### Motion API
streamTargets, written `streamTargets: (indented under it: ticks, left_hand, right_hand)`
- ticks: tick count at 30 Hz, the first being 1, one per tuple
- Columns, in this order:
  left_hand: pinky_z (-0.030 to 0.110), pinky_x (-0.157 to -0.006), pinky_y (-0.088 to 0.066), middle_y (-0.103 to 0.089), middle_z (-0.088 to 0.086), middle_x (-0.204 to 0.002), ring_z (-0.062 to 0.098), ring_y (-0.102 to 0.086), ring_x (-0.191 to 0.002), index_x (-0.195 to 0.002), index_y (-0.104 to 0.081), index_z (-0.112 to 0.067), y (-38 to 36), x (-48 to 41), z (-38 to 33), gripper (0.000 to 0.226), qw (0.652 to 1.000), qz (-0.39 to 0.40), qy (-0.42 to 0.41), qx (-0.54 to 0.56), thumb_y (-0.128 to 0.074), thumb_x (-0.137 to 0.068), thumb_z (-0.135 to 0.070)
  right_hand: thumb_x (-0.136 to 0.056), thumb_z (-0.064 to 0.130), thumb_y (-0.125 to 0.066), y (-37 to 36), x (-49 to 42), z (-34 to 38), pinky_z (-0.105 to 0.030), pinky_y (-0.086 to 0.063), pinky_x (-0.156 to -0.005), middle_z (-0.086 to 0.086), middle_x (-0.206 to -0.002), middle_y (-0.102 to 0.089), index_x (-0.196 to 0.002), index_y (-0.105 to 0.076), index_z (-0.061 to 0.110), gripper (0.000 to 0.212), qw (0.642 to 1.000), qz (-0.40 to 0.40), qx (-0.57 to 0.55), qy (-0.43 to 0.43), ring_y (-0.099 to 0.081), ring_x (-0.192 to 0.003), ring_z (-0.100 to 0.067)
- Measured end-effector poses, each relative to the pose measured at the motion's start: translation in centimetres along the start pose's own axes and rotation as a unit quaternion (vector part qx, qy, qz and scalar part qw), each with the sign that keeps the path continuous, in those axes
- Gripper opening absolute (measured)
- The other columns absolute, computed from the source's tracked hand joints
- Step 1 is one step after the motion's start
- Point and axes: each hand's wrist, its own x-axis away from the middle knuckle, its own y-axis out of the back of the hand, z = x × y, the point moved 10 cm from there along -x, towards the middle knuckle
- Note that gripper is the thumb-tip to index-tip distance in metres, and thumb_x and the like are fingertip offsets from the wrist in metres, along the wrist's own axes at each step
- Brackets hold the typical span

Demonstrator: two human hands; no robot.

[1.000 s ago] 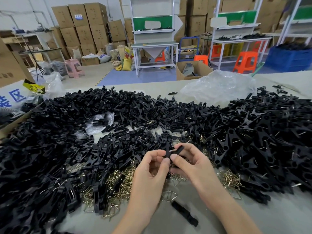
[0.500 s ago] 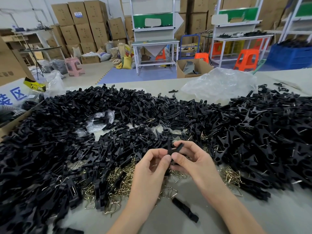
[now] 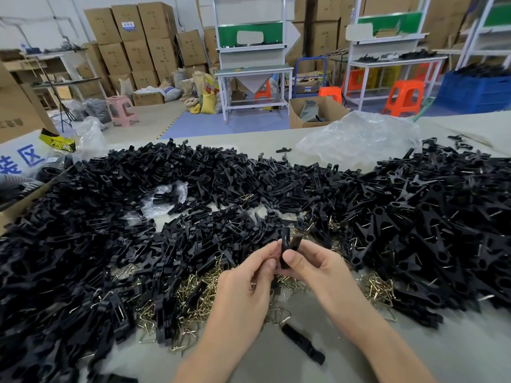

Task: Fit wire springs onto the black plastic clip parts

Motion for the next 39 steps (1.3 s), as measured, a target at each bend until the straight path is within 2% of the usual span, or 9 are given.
streamTargets:
  ticks: [4, 8, 10, 13, 17, 21, 27, 32, 39]
  left_hand:
    - [0.014, -0.064, -0.046, -0.067, -0.024, -0.089, -0.010, -0.058, -0.076, -0.123, -0.048, -0.049, 1.5, -0.1, -1.2, 0.026, 0.978, -0.014, -0.070, -0.196, -0.042, -0.099, -0.043]
    - [0.030, -0.086, -0.048, -0.058, -0.018, -0.104, 0.005, -0.053, -0.099, -0.112, -0.064, -0.032, 1.3, -0.2, -0.1, 0.038, 0.927, 0.034, -0.108, -0.357, -0.041, -0.092, -0.054]
    - [0.036, -0.085, -0.050, -0.058, -0.010, -0.106, 0.017, -0.057, -0.100, -0.109, -0.069, -0.029, 1.0, -0.1, 0.8, 0.039, 0.904, 0.050, -0.099, -0.414, -0.052, -0.088, -0.058]
    - [0.041, -0.070, -0.054, -0.064, -0.003, -0.095, 0.025, -0.063, -0.087, -0.096, -0.075, -0.024, 0.5, -0.3, 1.0, 0.028, 0.894, 0.018, -0.082, -0.441, -0.079, -0.077, -0.044]
    - [0.040, -0.061, -0.052, -0.064, -0.004, -0.080, 0.024, -0.063, -0.073, -0.084, -0.072, -0.023, 0.3, -0.4, 0.2, 0.017, 0.893, -0.010, -0.102, -0.437, -0.086, -0.074, -0.025]
    - [0.037, -0.068, -0.052, -0.067, -0.009, -0.082, 0.019, -0.064, -0.075, -0.090, -0.069, -0.023, 1.4, -0.5, -0.1, 0.004, 0.911, -0.029, -0.097, -0.401, -0.072, -0.089, -0.025]
    - [0.031, -0.073, -0.047, -0.056, -0.021, -0.087, 0.002, -0.053, -0.084, -0.093, -0.050, -0.036, 4.2, -0.5, 1.0, 0.011, 0.978, -0.094, 0.005, -0.186, -0.041, -0.096, -0.042]
    - [0.023, -0.068, -0.044, -0.055, -0.018, -0.091, 0.004, -0.055, -0.084, -0.094, -0.046, -0.039, 3.7, -0.4, 0.9, 0.003, 0.984, -0.083, -0.010, -0.158, -0.048, -0.093, -0.042]
    - [0.006, -0.080, -0.039, -0.049, -0.023, -0.109, 0.001, -0.054, -0.101, -0.095, -0.057, -0.029, 2.8, -0.5, -0.4, 0.006, 0.987, -0.079, -0.044, -0.130, -0.053, -0.094, -0.034]
  right_hand:
    - [-0.077, 0.031, -0.073, 1.2, -0.2, 0.0, -0.026, -0.060, -0.080, -0.015, -0.105, -0.075, -0.107, -0.073, 0.013, 0.035, 0.998, -0.064, -0.004, -0.002, -0.076, -0.094, -0.027]
    - [-0.075, 0.029, -0.074, 2.6, -0.2, 0.1, -0.025, -0.060, -0.077, -0.017, -0.107, -0.073, -0.110, -0.073, 0.013, 0.038, 0.994, -0.108, -0.029, -0.007, -0.076, -0.088, -0.026]
    - [-0.076, 0.026, -0.073, 2.7, -0.2, -0.1, -0.023, -0.060, -0.078, -0.013, -0.106, -0.074, -0.108, -0.073, 0.016, 0.034, 0.993, -0.111, -0.023, -0.014, -0.076, -0.089, -0.024]
    - [-0.086, 0.013, -0.071, 2.7, -0.3, -0.6, -0.020, -0.058, -0.078, -0.012, -0.107, -0.075, -0.107, -0.074, 0.017, 0.021, 0.994, -0.110, -0.014, -0.022, -0.076, -0.092, -0.022]
    - [-0.089, 0.008, -0.071, 2.8, -0.4, -0.6, -0.019, -0.058, -0.077, -0.014, -0.109, -0.073, -0.105, -0.075, 0.018, 0.020, 0.994, -0.111, 0.006, -0.022, -0.075, -0.090, -0.019]
    - [-0.075, 0.025, -0.074, 2.7, -0.4, -0.5, -0.019, -0.058, -0.078, -0.008, -0.105, -0.075, -0.106, -0.075, 0.024, 0.031, 0.994, -0.109, 0.025, -0.019, -0.076, -0.092, -0.020]
    - [-0.073, 0.035, -0.075, 2.2, -0.3, -0.1, -0.023, -0.058, -0.085, 0.002, -0.105, -0.076, -0.107, -0.076, 0.031, 0.034, 0.995, -0.080, 0.064, -0.001, -0.075, -0.096, -0.017]
    - [-0.072, 0.031, -0.079, 1.1, -0.2, 0.0, -0.025, -0.059, -0.082, 0.000, -0.107, -0.076, -0.103, -0.077, 0.035, 0.031, 0.998, -0.042, 0.049, 0.004, -0.074, -0.099, -0.019]
    - [-0.078, 0.017, -0.080, 0.8, -0.4, -0.4, -0.023, -0.059, -0.079, 0.003, -0.104, -0.077, -0.106, -0.076, 0.029, 0.031, 0.996, -0.023, 0.083, -0.005, -0.074, -0.093, -0.014]
